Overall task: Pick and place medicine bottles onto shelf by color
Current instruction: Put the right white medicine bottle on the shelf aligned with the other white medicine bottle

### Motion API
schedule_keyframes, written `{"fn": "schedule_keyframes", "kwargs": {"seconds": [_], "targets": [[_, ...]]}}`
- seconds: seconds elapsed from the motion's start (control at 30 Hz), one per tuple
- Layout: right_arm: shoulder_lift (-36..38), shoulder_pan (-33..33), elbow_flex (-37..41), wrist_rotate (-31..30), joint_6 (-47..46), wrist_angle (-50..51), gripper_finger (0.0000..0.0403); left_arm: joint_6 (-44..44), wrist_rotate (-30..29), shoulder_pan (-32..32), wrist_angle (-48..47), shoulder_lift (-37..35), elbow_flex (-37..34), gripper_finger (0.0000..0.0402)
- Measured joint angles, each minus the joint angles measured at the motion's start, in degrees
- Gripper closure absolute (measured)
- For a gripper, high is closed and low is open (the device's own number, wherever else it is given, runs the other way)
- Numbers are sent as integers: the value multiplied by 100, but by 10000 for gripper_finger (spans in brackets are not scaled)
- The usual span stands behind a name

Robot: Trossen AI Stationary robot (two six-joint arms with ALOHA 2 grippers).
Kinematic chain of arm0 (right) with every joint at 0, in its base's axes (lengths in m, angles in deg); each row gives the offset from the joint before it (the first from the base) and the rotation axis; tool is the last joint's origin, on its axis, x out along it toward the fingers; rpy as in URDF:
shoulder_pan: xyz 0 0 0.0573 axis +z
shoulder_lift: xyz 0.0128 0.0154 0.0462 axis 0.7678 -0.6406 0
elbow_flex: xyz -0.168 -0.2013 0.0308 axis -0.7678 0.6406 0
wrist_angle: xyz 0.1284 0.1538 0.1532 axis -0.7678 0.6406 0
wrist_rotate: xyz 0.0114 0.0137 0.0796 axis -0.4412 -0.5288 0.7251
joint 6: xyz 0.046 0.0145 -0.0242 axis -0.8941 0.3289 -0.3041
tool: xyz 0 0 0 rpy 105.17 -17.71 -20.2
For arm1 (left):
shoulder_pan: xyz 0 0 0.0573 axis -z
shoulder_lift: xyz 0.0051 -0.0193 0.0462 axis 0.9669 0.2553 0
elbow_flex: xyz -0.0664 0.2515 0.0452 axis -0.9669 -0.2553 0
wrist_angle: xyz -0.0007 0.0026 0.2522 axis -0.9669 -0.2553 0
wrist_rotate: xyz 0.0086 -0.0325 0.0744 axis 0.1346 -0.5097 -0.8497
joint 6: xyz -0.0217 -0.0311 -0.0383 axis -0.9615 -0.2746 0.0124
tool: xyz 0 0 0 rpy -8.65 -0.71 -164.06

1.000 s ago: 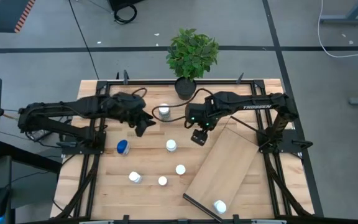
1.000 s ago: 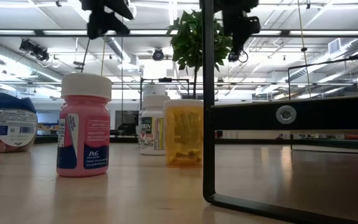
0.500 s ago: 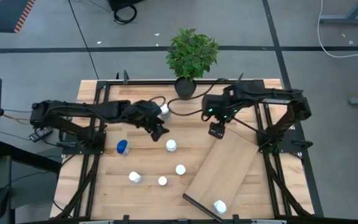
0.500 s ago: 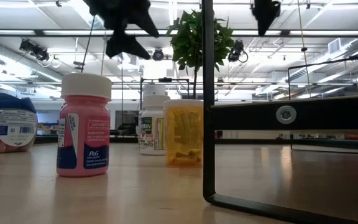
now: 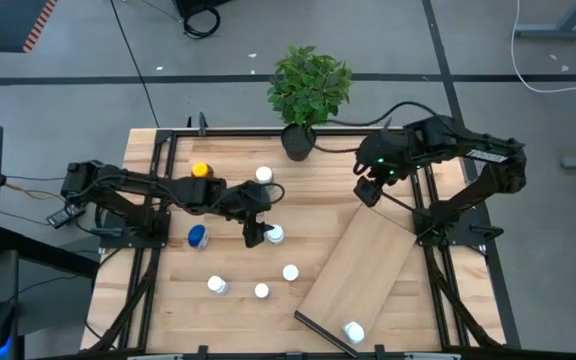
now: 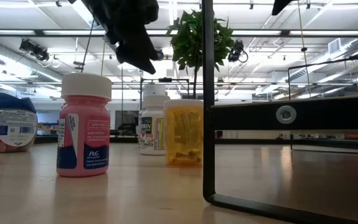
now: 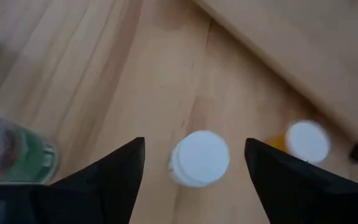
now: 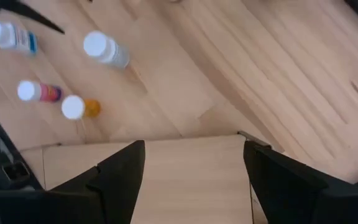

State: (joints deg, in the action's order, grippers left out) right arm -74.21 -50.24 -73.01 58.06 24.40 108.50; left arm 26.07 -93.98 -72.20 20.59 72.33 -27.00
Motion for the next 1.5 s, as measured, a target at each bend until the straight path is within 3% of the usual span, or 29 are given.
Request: {"fn": "schedule_keyframes", "kwargs": {"seconds": [0.4, 0.5, 0.7, 0.93, 1.5], "targets": [[72, 104, 0, -246, -490, -5, 122, -100, 74, -72, -314, 190, 0, 117], [72, 155, 0, -283, -719, 1, 122, -109, 419, -173, -443, 216, -13, 117], [70, 592, 0, -517, -1203, -56, 122, 58, 560, -136, -248, 223, -2, 117], [70, 1029, 0, -839, -1927, -54, 122, 1079, 567, 55, 48, 393, -1, 117], [68, 2034, 0, -1349, -3482, -64, 122, 1363, 559, 47, 374, 1177, -2, 117]]}}
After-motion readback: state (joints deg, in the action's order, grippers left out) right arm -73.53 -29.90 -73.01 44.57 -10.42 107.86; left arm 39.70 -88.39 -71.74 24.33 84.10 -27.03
